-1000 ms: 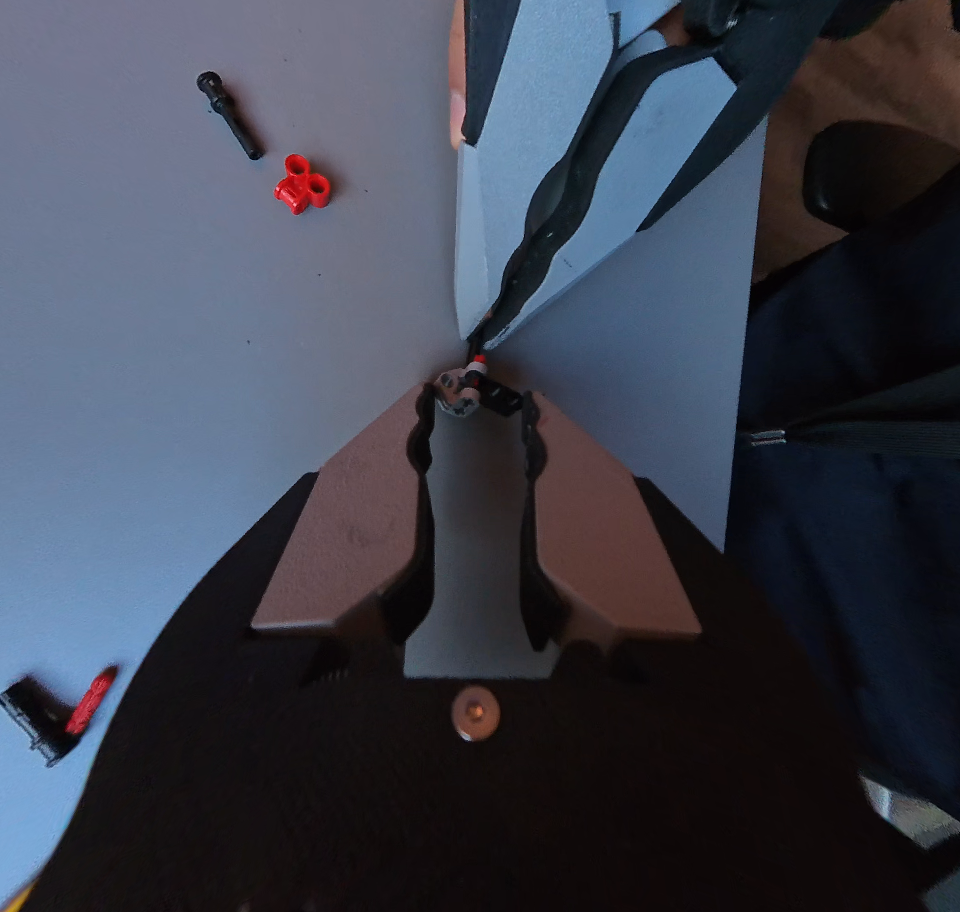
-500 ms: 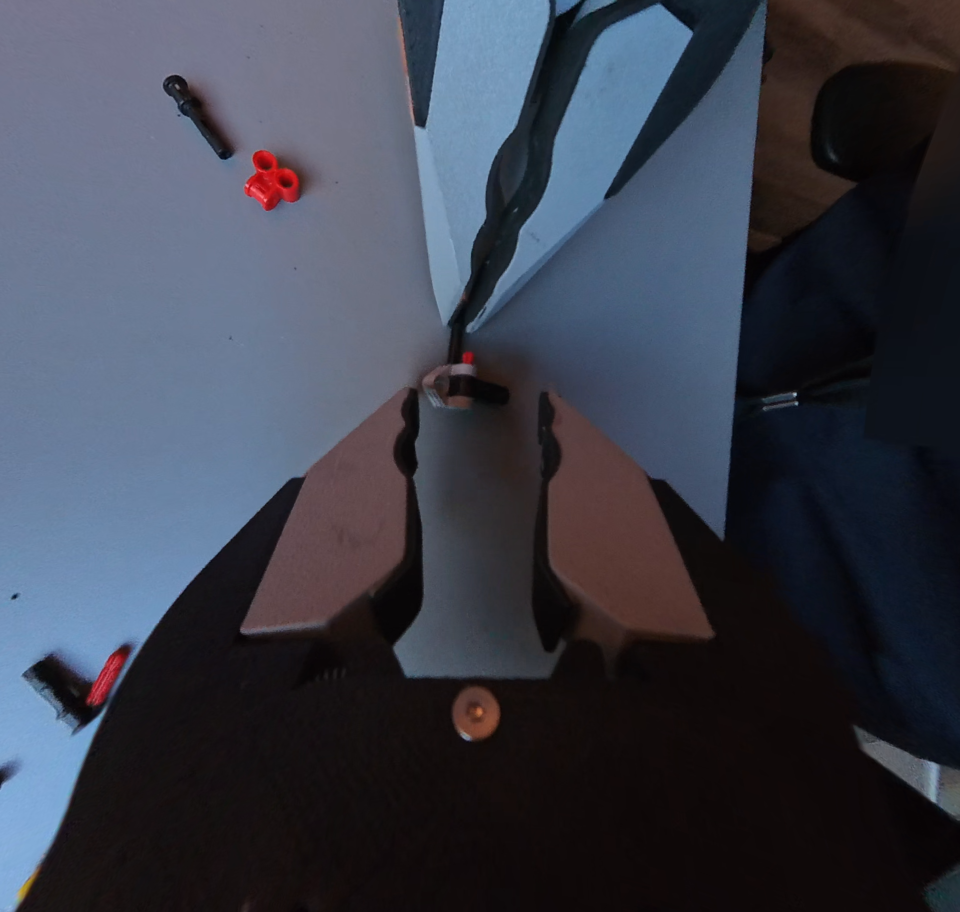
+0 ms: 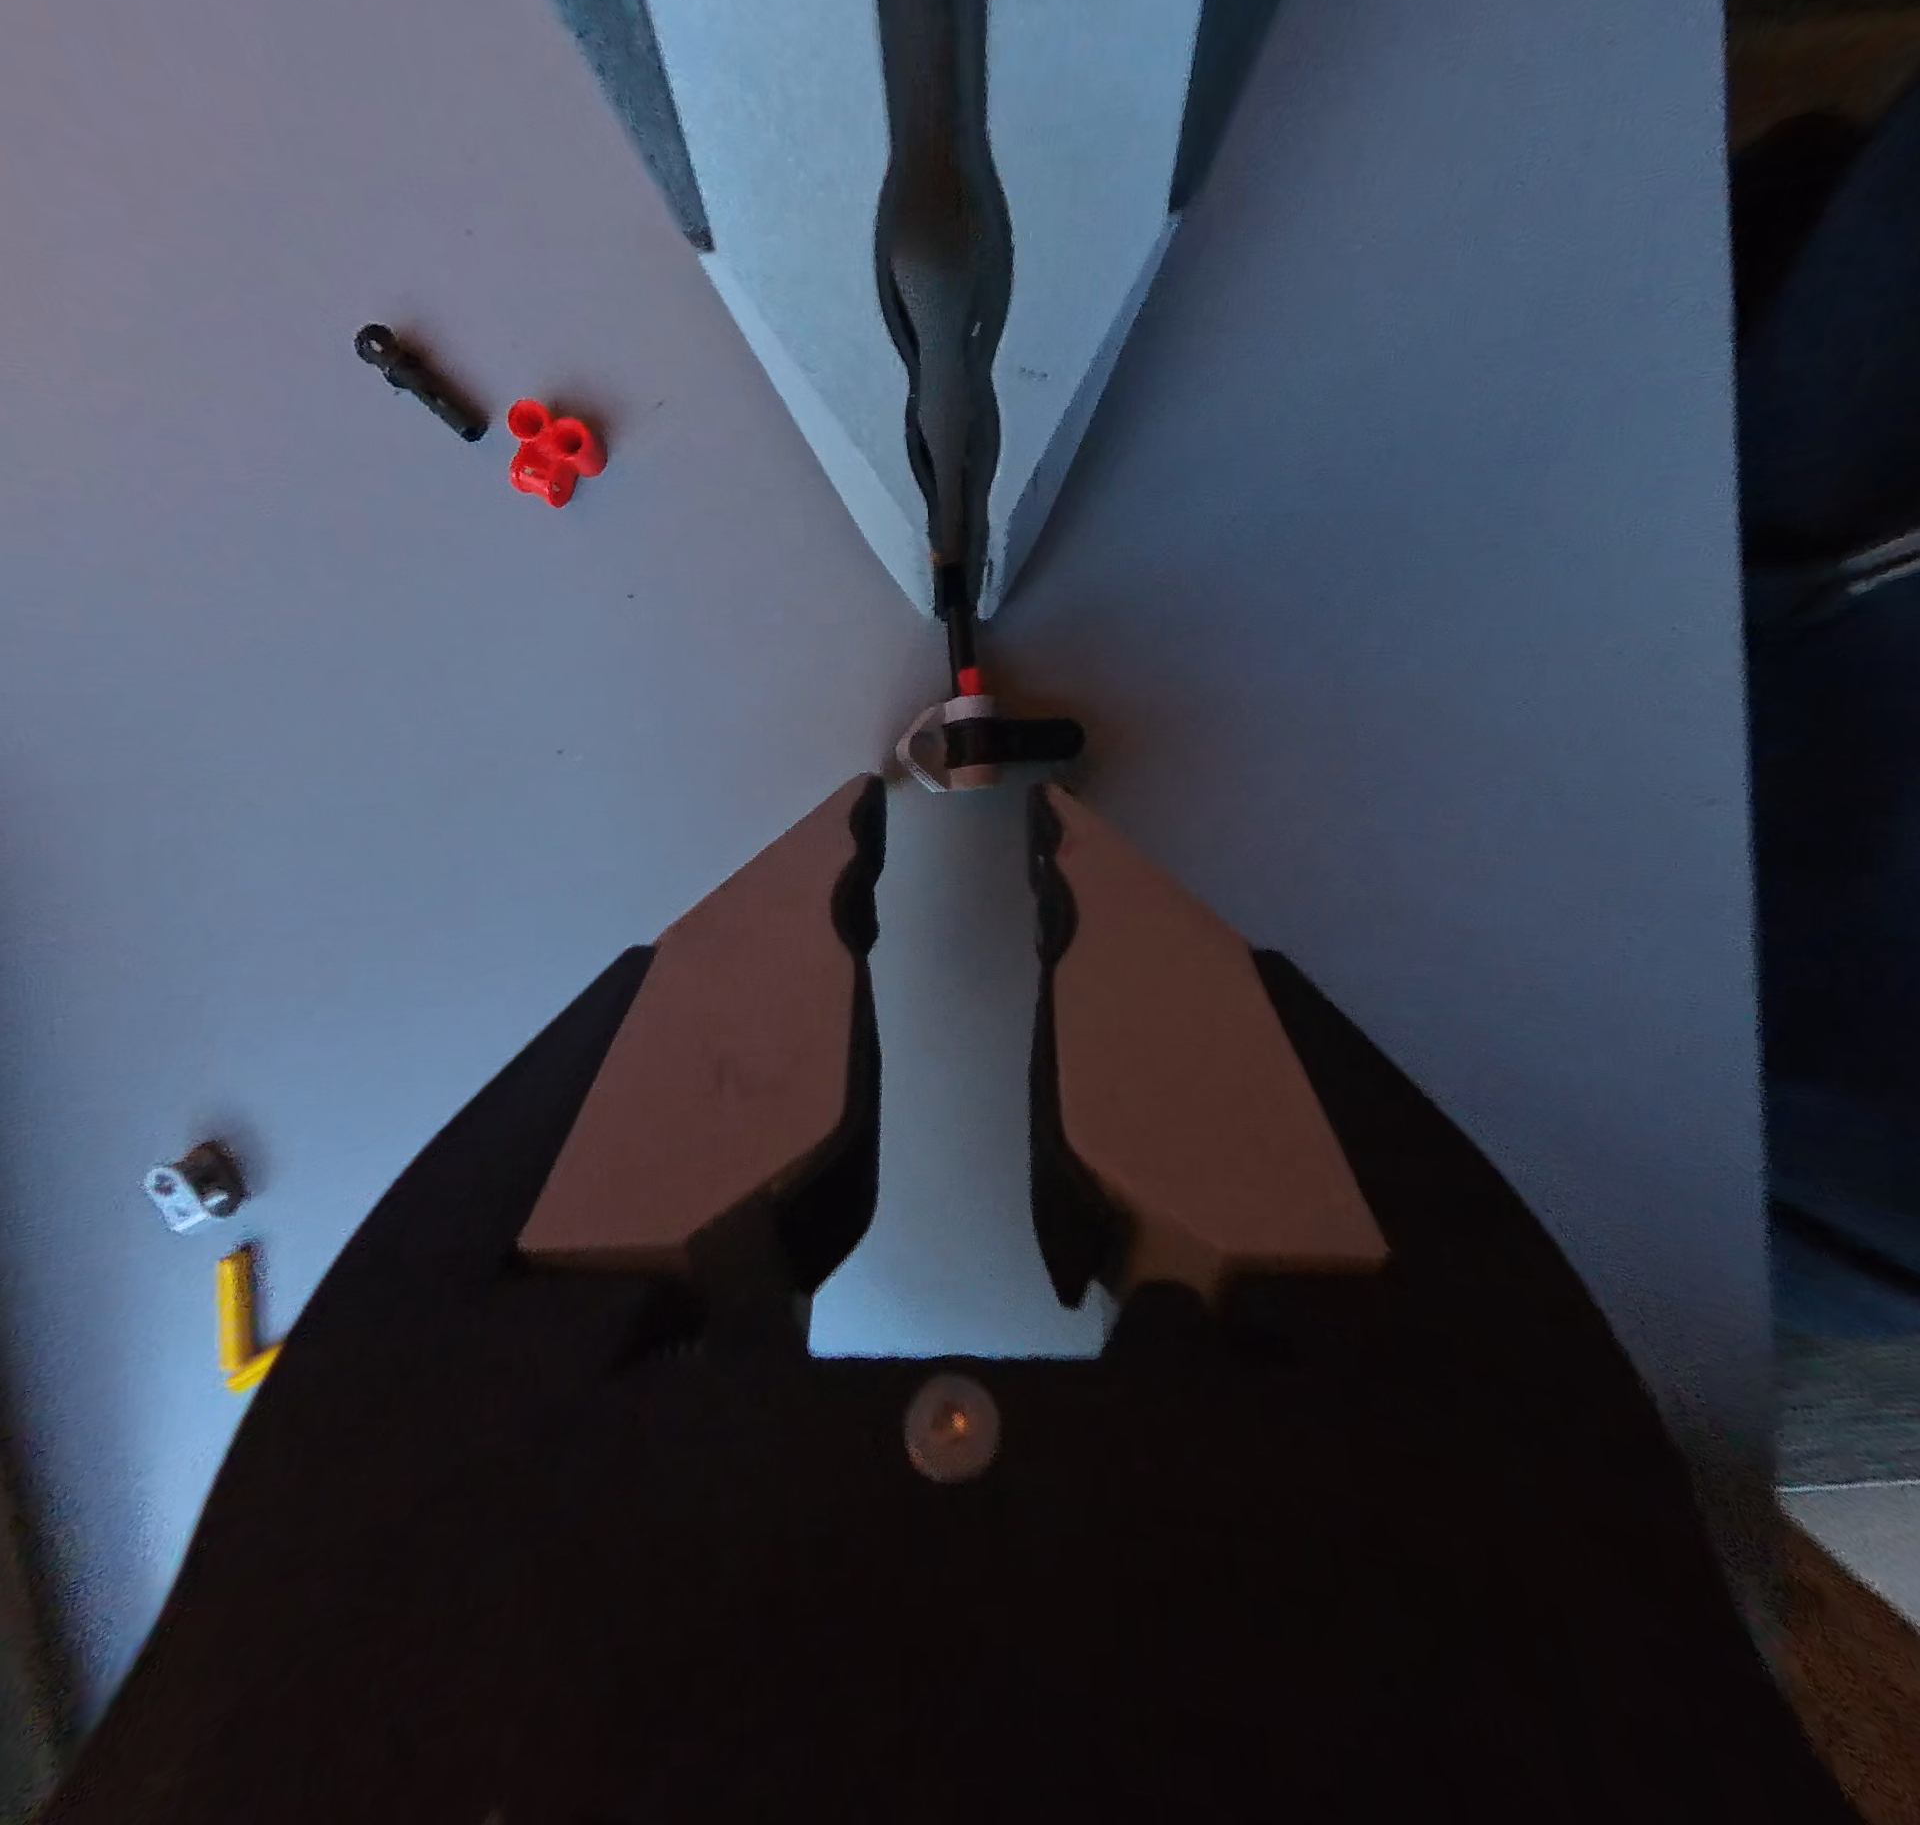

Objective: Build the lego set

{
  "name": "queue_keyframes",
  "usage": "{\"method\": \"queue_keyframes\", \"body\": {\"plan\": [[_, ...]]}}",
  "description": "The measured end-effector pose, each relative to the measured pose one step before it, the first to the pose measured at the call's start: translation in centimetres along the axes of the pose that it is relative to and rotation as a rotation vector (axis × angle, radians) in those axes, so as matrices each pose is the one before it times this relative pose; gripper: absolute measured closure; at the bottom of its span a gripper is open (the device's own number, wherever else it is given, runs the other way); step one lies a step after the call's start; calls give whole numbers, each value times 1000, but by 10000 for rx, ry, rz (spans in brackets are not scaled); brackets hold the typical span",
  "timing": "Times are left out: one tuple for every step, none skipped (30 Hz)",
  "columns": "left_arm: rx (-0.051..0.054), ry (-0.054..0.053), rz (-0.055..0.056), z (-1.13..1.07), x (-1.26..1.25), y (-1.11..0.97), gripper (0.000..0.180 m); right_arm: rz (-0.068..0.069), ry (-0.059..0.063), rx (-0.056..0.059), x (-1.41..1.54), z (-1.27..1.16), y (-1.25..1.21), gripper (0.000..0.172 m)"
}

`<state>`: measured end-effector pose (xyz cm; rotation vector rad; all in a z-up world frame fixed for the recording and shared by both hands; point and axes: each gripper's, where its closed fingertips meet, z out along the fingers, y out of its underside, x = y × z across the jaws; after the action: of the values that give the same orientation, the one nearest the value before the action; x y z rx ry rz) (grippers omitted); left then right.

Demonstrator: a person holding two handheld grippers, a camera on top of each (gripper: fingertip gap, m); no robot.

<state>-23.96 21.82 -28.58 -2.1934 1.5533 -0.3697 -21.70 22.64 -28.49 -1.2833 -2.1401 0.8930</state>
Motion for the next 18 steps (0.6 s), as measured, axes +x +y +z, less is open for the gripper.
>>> {"method": "queue_keyframes", "body": {"plan": [[6, -169, 253, 78, -69, -48, 157, 0, -11, -6, -12, 9, 10, 171], [106, -186, 163, -6, -132, -207, 159, -10, -7, -5, -17, 9, -6, 170], [31, -154, 116, 17, -148, -85, 158, -14, 2, -4, -2, 16, 0, 170], [-2, -90, 64, 50, -110, -19, 157, -6, 2, -12, -3, 24, 13, 170], [-8, -8, 5, 67, -27, 9, 156, -2, 14, -6, 16, 5, -1, 170], [66, 15, -28, 35, -24, -98, 155, -2, 14, 10, 11, 10, -17, 170], [52, 66, -13, 47, 71, -66, 155, 9, 19, 15, 35, -16, -22, 170], [49, 146, 54, 51, 242, -53, 161, 18, 11, 8, 21, -7, -11, 170], [61, 17, 73, 46, 98, -74, 162, 14, -8, -12, 11, -10, 21, 170], [45, -36, 47, 10, -3, -23, 162, 14, -5, -17, 14, -14, 28, 170], [65, 5, -67, 12, 6, -7, 163, 4, 7, -5, 7, -4, 8, 170], [95, 107, -228, 8, 15, 27, 163, -6, 5, 15, 4, -10, -17, 170], [168, 213, -324, 18, 33, 28, 163, -10, 4, 24, 0, -17, -31, 170], [265, 305, -323, 9, 55, 34, 164, -22, 14, 55, 2, -27, -76, 170], [404, 363, -376, -33, 9, -31, 164, -33, 36, 86, 23, -67, -121, 171], [448, 444, -482, -79, 30, -68, 164, -11, 23, 75, 38, -58, -102, 171], [372, 542, -556, -94, 142, -66, 164, 7, -8, 37, 0, -23, -48, 171], [275, 469, -445, -72, 160, -31, 164, 5, -8, 7, -5, -4, -14, 171]]}}
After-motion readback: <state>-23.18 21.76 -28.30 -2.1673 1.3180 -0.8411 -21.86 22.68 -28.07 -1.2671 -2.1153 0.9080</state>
